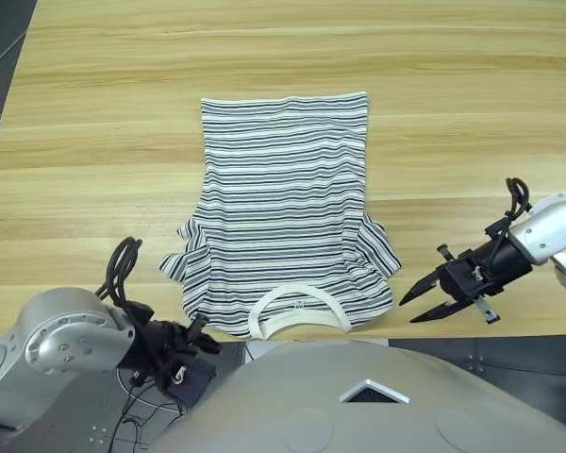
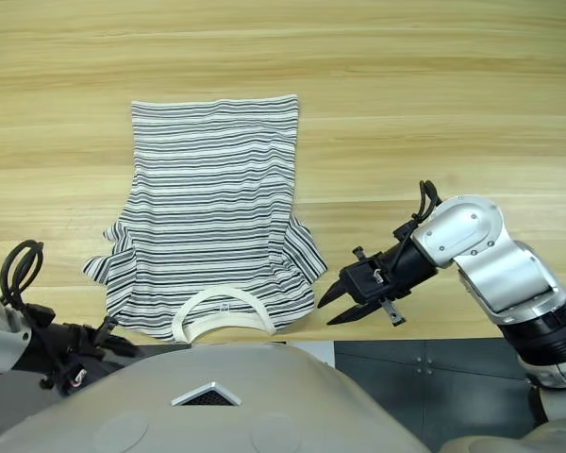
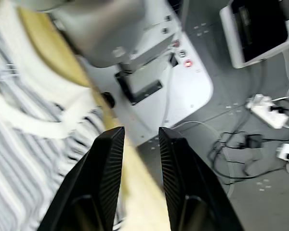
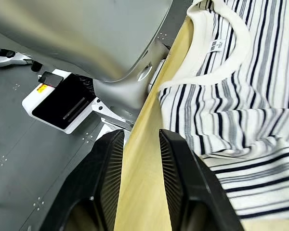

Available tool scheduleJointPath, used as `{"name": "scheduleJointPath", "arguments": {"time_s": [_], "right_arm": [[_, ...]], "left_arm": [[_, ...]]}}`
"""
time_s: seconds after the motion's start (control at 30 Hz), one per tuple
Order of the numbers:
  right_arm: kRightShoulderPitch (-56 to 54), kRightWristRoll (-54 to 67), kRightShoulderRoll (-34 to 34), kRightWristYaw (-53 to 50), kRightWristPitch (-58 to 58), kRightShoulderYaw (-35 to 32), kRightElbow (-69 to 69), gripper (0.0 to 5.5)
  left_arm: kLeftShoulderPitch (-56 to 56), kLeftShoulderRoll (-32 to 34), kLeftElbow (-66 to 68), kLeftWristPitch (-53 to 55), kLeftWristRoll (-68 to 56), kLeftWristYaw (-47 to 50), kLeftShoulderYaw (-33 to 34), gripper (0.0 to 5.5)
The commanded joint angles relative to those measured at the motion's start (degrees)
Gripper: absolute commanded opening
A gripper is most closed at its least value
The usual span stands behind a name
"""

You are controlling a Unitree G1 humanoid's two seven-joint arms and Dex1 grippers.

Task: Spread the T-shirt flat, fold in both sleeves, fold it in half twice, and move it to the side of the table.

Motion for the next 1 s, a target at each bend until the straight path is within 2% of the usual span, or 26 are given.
{"name": "scheduleJointPath", "arguments": {"time_s": [0.03, 0.1, 0.17, 0.23, 0.37, 0.6, 0.7, 0.87, 1.0], "right_arm": [[-4.79, -0.59, 5.13, -5.15, -0.64, -2.15, 6.39, 1.34], [-7.00, -2.90, 11.93, -12.61, -2.57, -2.51, 10.96, 1.34], [-6.63, -4.28, 14.42, -15.00, -3.64, -1.45, 13.41, 1.34], [-5.51, -6.28, 15.34, -15.59, -5.72, 0.06, 15.43, 1.34], [-4.77, -9.79, 16.45, -17.02, -9.12, 1.58, 19.53, 1.34], [-6.08, -21.10, 17.51, -21.08, -18.56, 5.99, 33.98, 1.34], [-6.91, -24.75, 14.39, -21.46, -21.81, 6.55, 38.81, 1.34], [-6.00, -20.97, 7.29, -15.47, -19.94, 4.16, 34.21, 1.34], [-5.02, -16.69, 6.48, -12.60, -16.18, 2.55, 28.30, 1.34]], "left_arm": [[-0.44, -1.52, -0.53, 1.57, -6.98, -1.88, 3.04, 1.32], [-11.91, -5.81, 3.04, 3.72, -13.83, 1.88, -0.19, 1.32], [-22.17, -10.00, 11.91, 1.54, -9.12, 5.69, -5.38, 1.32], [-26.29, -11.33, 21.77, -3.14, -1.70, 7.26, -10.22, 1.32], [-30.00, -13.37, 31.28, -7.18, 2.63, 8.53, -15.68, 1.32], [-30.49, -13.91, 33.58, -9.50, 3.69, 10.09, -17.54, 1.32], [-31.04, -13.78, 34.09, -9.78, 4.07, 10.39, -17.71, 1.32], [-30.91, -13.47, 34.48, -9.80, 4.73, 10.95, -17.46, 1.32], [-31.61, -13.35, 35.25, -10.21, 5.30, 11.21, -17.65, 1.32]]}}
